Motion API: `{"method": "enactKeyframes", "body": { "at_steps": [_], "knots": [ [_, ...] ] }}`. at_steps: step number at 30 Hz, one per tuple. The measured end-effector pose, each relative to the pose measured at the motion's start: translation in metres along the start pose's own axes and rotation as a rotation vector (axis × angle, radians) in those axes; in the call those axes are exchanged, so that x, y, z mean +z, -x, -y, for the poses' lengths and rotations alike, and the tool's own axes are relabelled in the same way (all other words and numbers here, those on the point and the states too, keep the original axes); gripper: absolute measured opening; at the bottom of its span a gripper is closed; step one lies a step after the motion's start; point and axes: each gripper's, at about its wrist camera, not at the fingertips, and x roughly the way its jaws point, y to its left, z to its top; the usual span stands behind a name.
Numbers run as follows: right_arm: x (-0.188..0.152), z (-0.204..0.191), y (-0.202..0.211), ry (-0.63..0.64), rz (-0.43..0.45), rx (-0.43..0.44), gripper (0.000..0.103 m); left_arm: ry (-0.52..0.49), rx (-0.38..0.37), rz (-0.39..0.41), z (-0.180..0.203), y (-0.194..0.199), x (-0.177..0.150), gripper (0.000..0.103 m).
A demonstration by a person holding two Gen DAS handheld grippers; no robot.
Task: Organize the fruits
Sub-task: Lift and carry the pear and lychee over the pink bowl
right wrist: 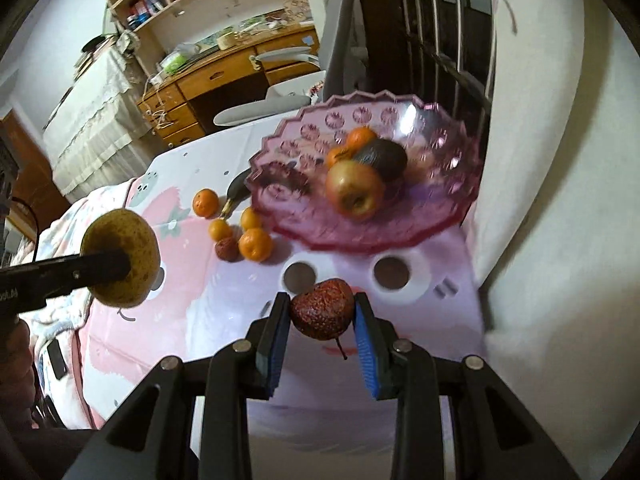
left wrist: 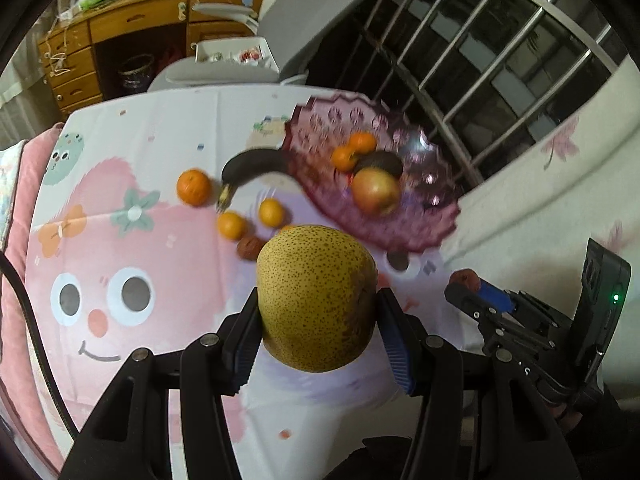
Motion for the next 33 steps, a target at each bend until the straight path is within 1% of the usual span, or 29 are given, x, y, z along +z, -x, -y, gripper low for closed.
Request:
{"method": "enactKeyframes", "body": {
  "at_steps": [6, 10, 14, 18, 22, 28, 33],
  "knots": [
    [0.031, 0.033, 0.004, 0.068, 0.021, 0.034, 0.032, 0.025, 0.024, 0.052, 0.024, -0.01, 0.022, 0.054],
    [0.051, 0.047, -0.001, 0.085, 0.02, 0.047, 0.032, 0.049, 0.044, 0.08, 0.033, -0.024, 0.04, 0.054],
    [0.068, 0.057, -0.012, 0.091, 0.004, 0.061, 0.032, 0.071, 0.056, 0.084, 0.034, -0.042, 0.055, 0.054],
    [0.072, 0.067, -0.032, 0.065, -0.058, 0.088, 0.032, 0.08, 0.09, 0.09, 0.033, -0.068, 0.075, 0.054],
    [0.074, 0.072, -0.053, 0.05, -0.113, 0.1, 0.032, 0.102, 0.107, 0.09, 0.03, -0.089, 0.084, 0.054],
    [0.079, 0.074, -0.07, 0.054, -0.155, 0.112, 0.032, 0.132, 0.134, 0.075, 0.024, -0.119, 0.088, 0.054],
    [0.081, 0.077, -0.08, 0.055, -0.17, 0.104, 0.032, 0.151, 0.135, 0.075, 0.019, -0.129, 0.088, 0.054]
  ]
}}
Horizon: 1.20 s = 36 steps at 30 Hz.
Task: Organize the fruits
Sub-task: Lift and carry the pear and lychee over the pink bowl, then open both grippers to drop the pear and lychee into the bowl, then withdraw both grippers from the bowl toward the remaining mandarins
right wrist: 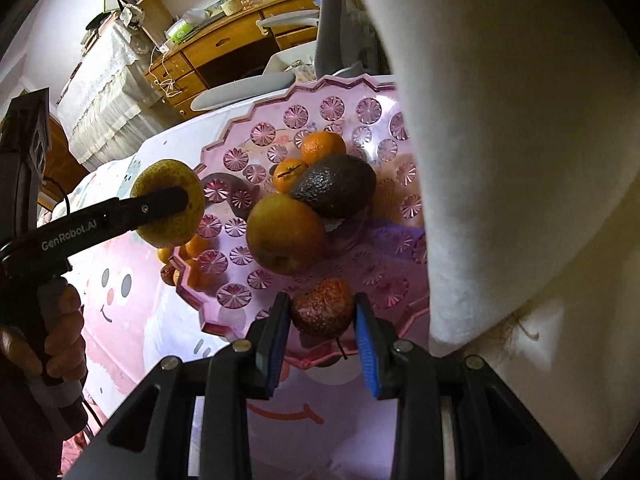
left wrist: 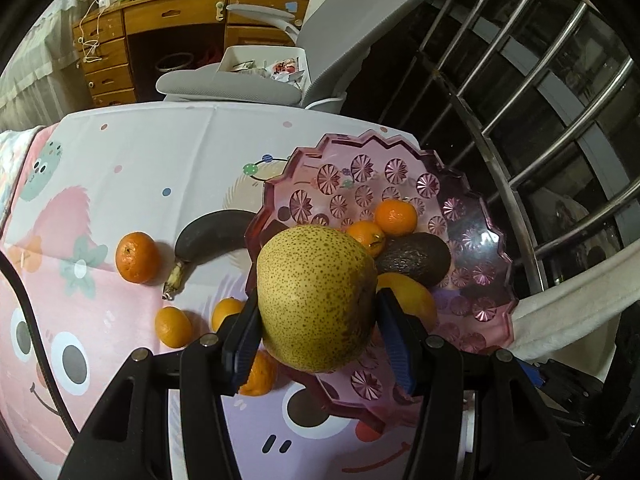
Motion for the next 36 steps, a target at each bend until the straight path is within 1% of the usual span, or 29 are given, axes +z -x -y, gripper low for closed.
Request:
{"method": "enactKeyframes", "body": {
  "at_steps": [4, 7, 9, 10, 12, 14, 17, 18, 20, 25, 27, 28, 32, 36],
  "knots": [
    [0.001, 0.001, -0.004, 0.001, -0.017, -0.013, 0.033, 0.007, -0.014, 0.014, -0.002, 0.0, 0.001, 0.054],
    [0.002, 0.002, -0.006, -0.025, -0.017, -0.012, 0.037, -0.027, -0.024, 0.072, 0.004, 0.013, 0.003, 0.055],
    [0.003, 0.003, -0.006, -0.041, -0.014, -0.003, 0.044, -0.041, -0.021, 0.075, 0.007, 0.018, 0.004, 0.06],
    [0.002, 0.002, -0.006, -0.049, -0.013, 0.0, 0.045, -0.038, -0.022, 0.074, 0.007, 0.02, 0.004, 0.065],
    [0.002, 0.002, -0.006, -0.064, -0.012, 0.002, 0.049, -0.021, -0.032, 0.075, 0.005, 0.024, 0.003, 0.068],
    [0.0, 0.001, -0.006, -0.085, -0.008, 0.006, 0.051, -0.001, -0.042, 0.07, 0.001, 0.028, -0.001, 0.074],
    [-0.004, -0.003, -0.003, -0.109, 0.006, 0.009, 0.053, 0.017, -0.047, 0.058, -0.007, 0.034, -0.009, 0.078],
    [-0.005, -0.005, -0.003, -0.115, 0.007, 0.005, 0.056, 0.024, -0.052, 0.052, -0.011, 0.038, -0.014, 0.078],
    [-0.008, -0.009, -0.001, -0.143, 0.01, 0.0, 0.058, 0.035, -0.055, 0.042, -0.02, 0.043, -0.023, 0.08],
    [-0.028, -0.018, 0.008, -0.245, 0.035, 0.001, 0.059, 0.085, -0.072, -0.024, -0.056, 0.061, -0.043, 0.082],
    [-0.038, -0.024, 0.008, -0.277, 0.045, -0.013, 0.06, 0.093, -0.069, -0.04, -0.072, 0.07, -0.048, 0.084],
    [-0.041, -0.026, 0.008, -0.295, 0.046, -0.022, 0.06, 0.091, -0.061, -0.05, -0.082, 0.076, -0.05, 0.086],
    [-0.062, -0.039, 0.003, -0.387, 0.042, -0.033, 0.06, 0.069, -0.032, -0.081, -0.114, 0.095, -0.055, 0.088],
    [-0.084, -0.067, -0.004, -0.447, 0.063, -0.055, 0.061, 0.042, -0.04, -0.132, -0.147, 0.115, -0.055, 0.09]
  ]
}}
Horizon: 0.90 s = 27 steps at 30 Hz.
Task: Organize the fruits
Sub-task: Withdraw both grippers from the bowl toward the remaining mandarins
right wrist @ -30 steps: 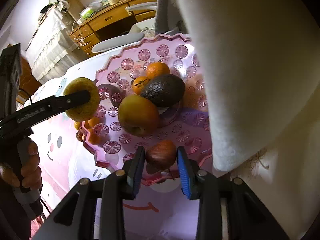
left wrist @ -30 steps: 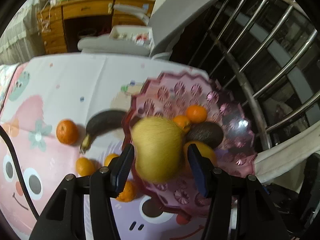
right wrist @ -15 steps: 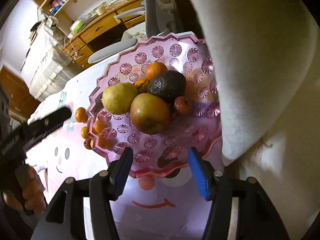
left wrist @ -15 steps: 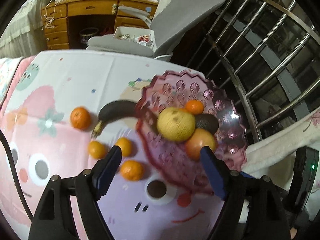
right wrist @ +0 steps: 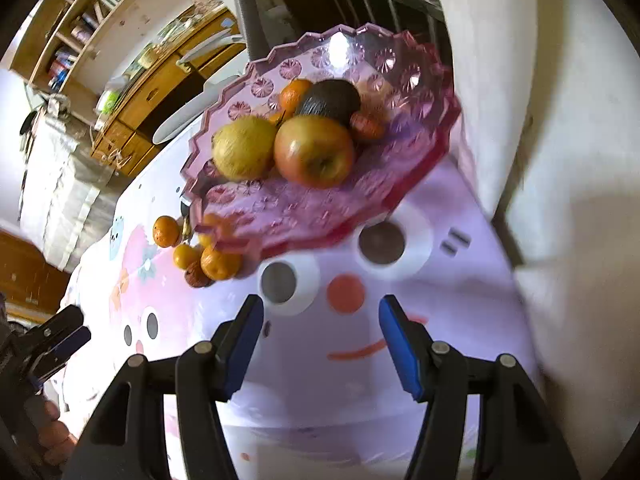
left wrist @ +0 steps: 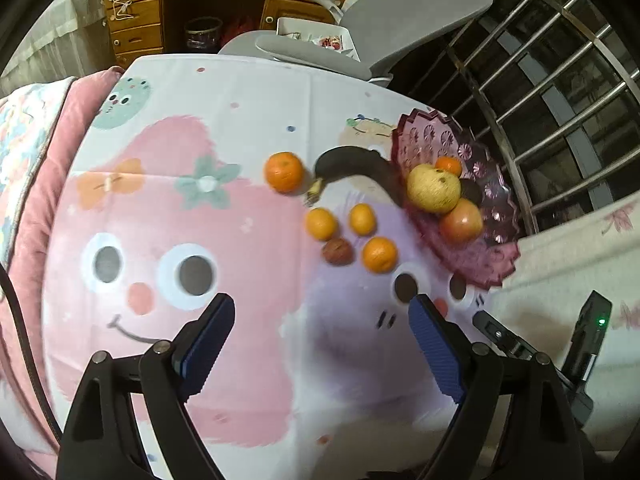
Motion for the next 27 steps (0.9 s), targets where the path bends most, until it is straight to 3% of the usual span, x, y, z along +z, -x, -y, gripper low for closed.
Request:
{"method": "enactKeyframes", "body": {
  "at_steps": [2, 7, 14, 22, 27],
  "knots": [
    [-0.013, -0.007, 0.003, -0.021, 0.023, -0.001, 0.061, -0.031, 0.004, -0.012, -0.012, 0.01, 0.0, 0.094],
    [-0.048, -0.039, -0.008, -0.013, 0.081, -0.037, 0.065, -0.096, 0.035, -0.02, -0.034, 0.017, 0.01, 0.095],
    [-0.073, -0.076, -0.027, 0.055, 0.134, -0.088, 0.065, -0.138, 0.019, -0.003, -0.05, 0.005, 0.026, 0.095],
    [-0.065, -0.109, -0.044, 0.23, 0.224, -0.118, 0.07, -0.103, -0.039, -0.029, -0.054, -0.042, 0.026, 0.095],
    [-0.059, -0.114, -0.06, 0.332, 0.275, -0.141, 0.071, -0.108, -0.029, -0.027, -0.051, -0.075, 0.028, 0.095]
  ]
}}
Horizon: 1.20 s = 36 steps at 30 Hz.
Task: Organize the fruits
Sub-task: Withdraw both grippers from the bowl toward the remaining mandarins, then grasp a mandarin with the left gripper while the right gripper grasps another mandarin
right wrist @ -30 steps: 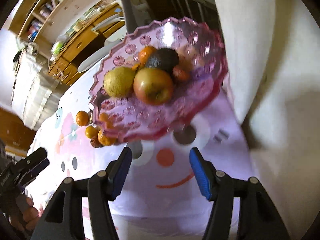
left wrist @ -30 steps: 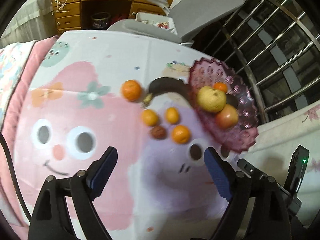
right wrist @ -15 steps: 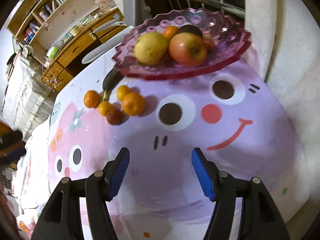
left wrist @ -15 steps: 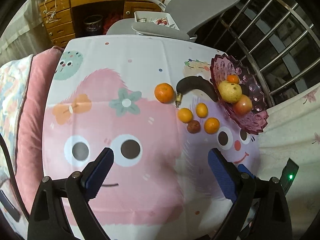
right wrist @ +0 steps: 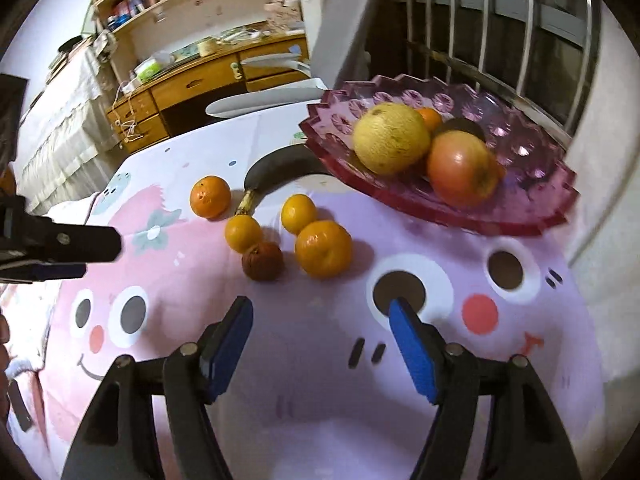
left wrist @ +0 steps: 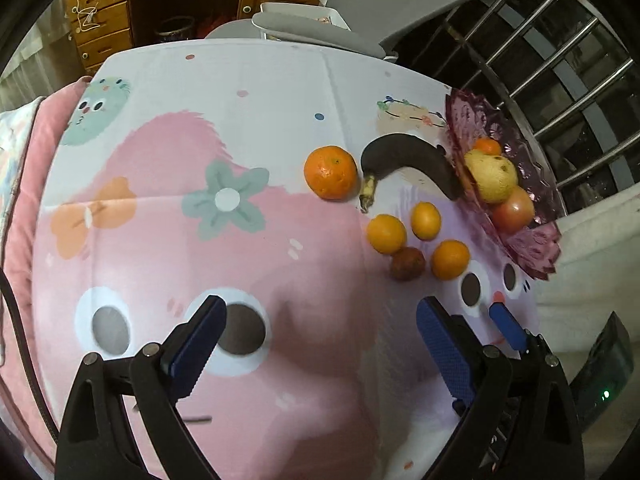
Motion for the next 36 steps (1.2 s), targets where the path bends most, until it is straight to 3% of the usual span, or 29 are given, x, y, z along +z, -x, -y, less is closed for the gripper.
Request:
{"method": "enactKeyframes", "body": {
  "at_steps": [6, 18, 22, 28, 30, 31, 35, 36],
  "knots": [
    [-0.001, 0.0, -0.027, 0.065, -0.01, 0.02, 0.071, 0.012, 0.004, 0.02, 0.009, -0.034, 0.019, 0.095],
    [0.008, 0.032, -0.047, 0.002, 0.031, 0.05, 0.071, 0.034, 0.057, 0.186, 0.028, -0.068, 0.062, 0.095],
    [0.012, 0.034, -0.049, 0.016, 0.044, 0.085, 0.071, 0.061, 0.072, 0.195, 0.027, -0.079, 0.07, 0.089],
    [0.015, 0.031, -0.052, 0.02, 0.048, 0.141, 0.067, 0.092, 0.085, 0.211, 0.022, -0.09, 0.07, 0.074],
    [0.016, 0.028, -0.054, 0.031, 0.045, 0.158, 0.055, 0.107, 0.087, 0.232, 0.019, -0.091, 0.068, 0.068],
    [0.016, 0.026, -0.055, 0.035, 0.044, 0.17, 0.053, 0.104, 0.089, 0.244, 0.019, -0.091, 0.068, 0.06],
    [0.018, 0.023, -0.055, 0.04, 0.044, 0.195, 0.041, 0.108, 0.048, 0.245, 0.015, -0.092, 0.068, 0.044],
    [0.019, 0.022, -0.055, 0.042, 0.044, 0.19, 0.041, 0.116, 0.035, 0.244, 0.014, -0.092, 0.067, 0.044]
  ]
}}
